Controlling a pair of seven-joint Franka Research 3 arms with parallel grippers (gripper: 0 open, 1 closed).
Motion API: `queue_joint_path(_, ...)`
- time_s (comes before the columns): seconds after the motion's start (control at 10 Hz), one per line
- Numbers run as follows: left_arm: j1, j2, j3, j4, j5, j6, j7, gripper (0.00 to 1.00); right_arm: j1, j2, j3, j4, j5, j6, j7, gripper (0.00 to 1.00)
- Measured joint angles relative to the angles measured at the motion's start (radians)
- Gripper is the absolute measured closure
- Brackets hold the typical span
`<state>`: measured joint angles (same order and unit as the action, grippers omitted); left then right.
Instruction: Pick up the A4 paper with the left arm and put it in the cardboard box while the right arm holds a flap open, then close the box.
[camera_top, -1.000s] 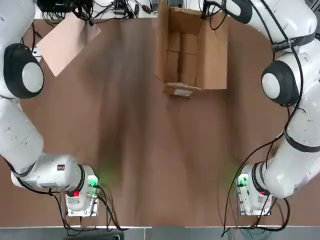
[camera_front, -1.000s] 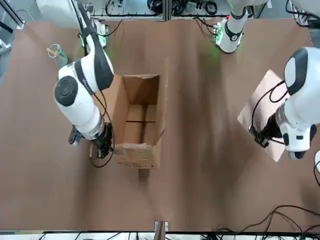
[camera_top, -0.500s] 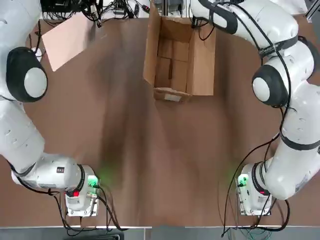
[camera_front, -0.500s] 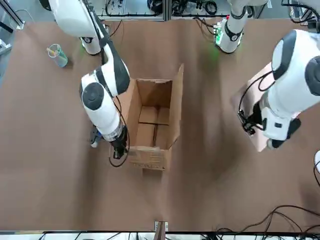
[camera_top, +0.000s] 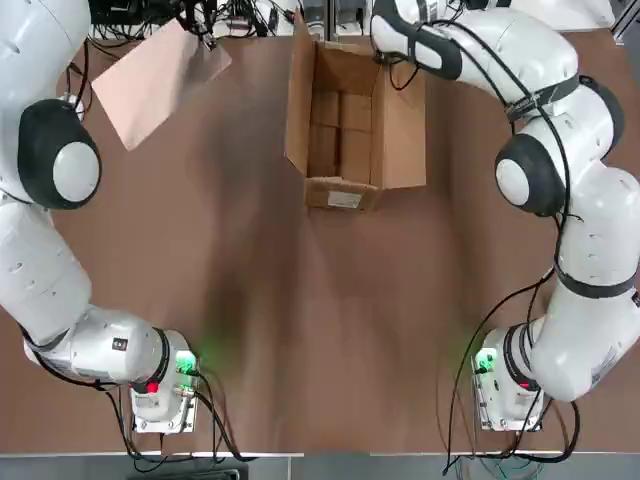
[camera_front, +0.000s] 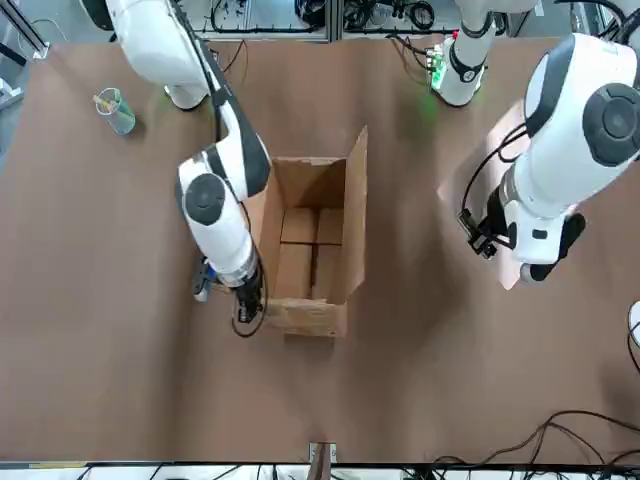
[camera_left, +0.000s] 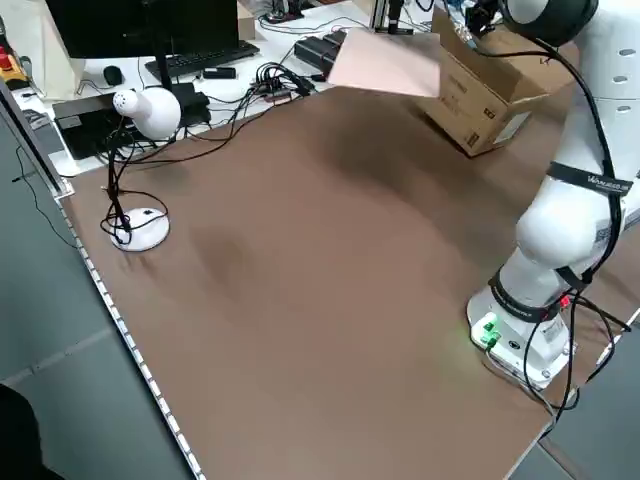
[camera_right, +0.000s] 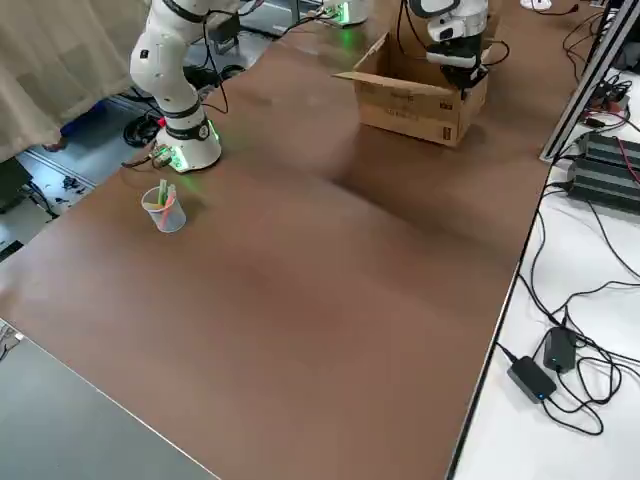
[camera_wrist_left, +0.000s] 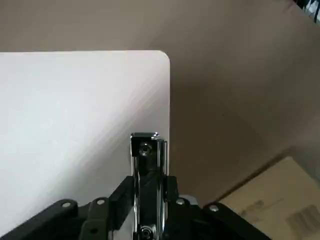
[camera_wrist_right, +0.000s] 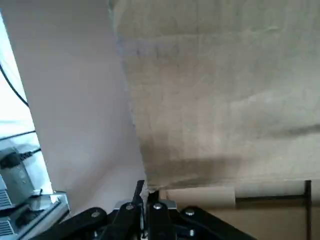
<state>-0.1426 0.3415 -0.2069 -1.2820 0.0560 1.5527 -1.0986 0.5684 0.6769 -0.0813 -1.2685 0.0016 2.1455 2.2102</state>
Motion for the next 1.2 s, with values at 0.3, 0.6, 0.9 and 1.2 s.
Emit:
queue_joint_path(0.3, -0.034, 0.001, 0.0, 0.019, 0.0, 0.0, -0.216, 0.68, 0.04, 0.036, 0.0, 0.0, -0.02, 0.027, 0.002, 0.96)
queue_joint_path(0.6, -0.058, 0.001, 0.0, 0.029, 0.0, 0.026, -0.439, 0.68, 0.042, 0.054, -0.006, 0.0, -0.029, 0.04, 0.002, 0.96)
queue_joint_path(0.9, -0.099, 0.003, 0.0, 0.031, -0.001, 0.077, -0.667, 0.68, 0.044, 0.057, -0.005, 0.001, -0.059, 0.053, 0.002, 0.84)
queue_joint_path(1.2, -0.139, 0.003, -0.001, 0.055, -0.036, 0.095, -0.787, 0.68, 0.059, 0.065, -0.005, 0.002, -0.082, 0.056, 0.001, 0.42)
